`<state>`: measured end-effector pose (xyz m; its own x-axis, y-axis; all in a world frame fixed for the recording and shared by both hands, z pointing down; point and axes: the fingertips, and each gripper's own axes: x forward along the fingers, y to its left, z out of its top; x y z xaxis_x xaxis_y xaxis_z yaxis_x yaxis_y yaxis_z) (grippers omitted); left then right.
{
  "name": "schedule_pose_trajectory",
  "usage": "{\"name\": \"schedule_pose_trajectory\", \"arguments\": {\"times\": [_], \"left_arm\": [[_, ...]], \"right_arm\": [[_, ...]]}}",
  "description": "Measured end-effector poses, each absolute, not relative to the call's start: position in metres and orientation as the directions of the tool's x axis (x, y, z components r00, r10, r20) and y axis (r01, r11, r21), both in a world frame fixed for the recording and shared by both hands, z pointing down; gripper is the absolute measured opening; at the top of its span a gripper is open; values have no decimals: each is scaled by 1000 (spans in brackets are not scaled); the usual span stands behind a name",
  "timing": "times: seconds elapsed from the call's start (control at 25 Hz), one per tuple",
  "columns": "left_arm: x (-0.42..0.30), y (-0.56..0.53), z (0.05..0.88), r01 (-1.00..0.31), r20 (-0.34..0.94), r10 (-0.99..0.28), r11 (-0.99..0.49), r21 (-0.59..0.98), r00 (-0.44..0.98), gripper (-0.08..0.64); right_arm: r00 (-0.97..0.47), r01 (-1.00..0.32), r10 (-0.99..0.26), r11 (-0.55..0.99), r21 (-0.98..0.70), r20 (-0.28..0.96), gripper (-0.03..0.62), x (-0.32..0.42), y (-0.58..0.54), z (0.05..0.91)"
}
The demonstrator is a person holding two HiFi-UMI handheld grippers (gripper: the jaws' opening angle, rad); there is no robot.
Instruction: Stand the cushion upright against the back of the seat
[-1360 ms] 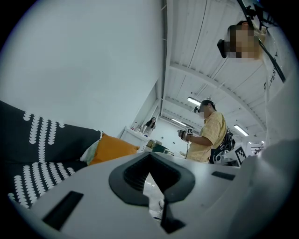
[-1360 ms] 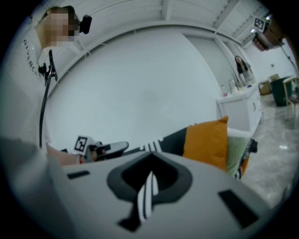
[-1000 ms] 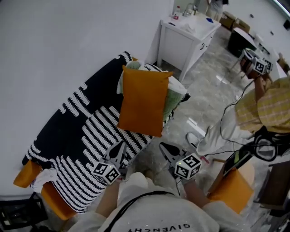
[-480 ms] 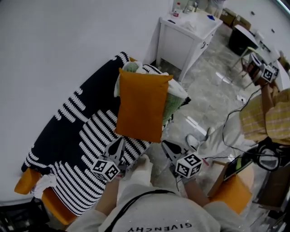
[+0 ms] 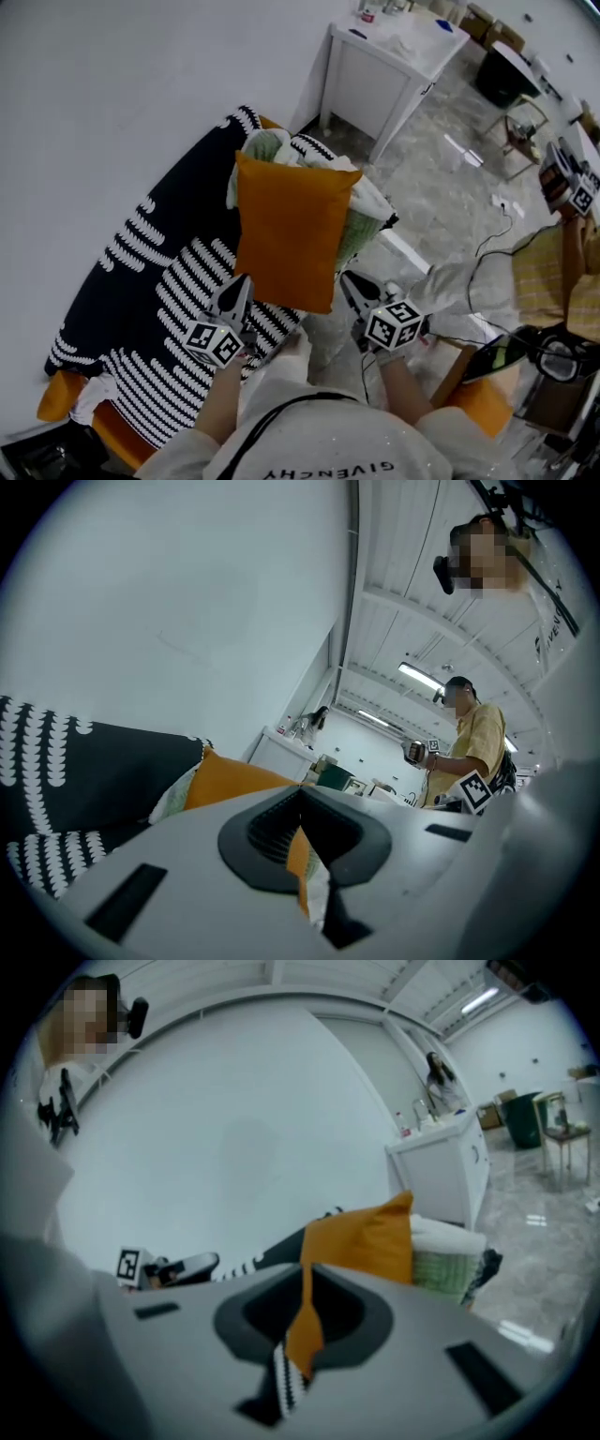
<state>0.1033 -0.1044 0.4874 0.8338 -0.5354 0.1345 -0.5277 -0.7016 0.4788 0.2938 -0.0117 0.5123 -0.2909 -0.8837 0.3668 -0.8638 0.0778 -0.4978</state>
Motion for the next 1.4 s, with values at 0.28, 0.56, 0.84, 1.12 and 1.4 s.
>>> {"name": "schedule_pose_trajectory", "arguments": {"times": [0.28, 0.56, 0.84, 1.12, 1.4], "left_arm": [[120, -162, 506, -543, 165, -535, -694, 473, 828, 25], [135, -195, 522, -536, 193, -513, -689, 489, 836, 25], [147, -218, 541, -533, 213, -500, -677, 508, 839, 25], [152, -248, 538, -507, 193, -485, -684, 524, 853, 25], [165, -242, 505, -471, 152, -458, -741, 479, 876, 25]], "right_arm": [[-254, -813, -888, -20, -582, 385, 177, 346, -93, 537], [-127, -677, -912, -208, -706, 390, 287, 410, -176, 564], [-45, -569, -869, -383, -728, 492, 296, 451, -226, 614], [-98, -700, -822, -344, -626, 561, 168, 432, -246, 622], [-63, -851, -825, -249, -462, 561, 76, 403, -219, 598]]}}
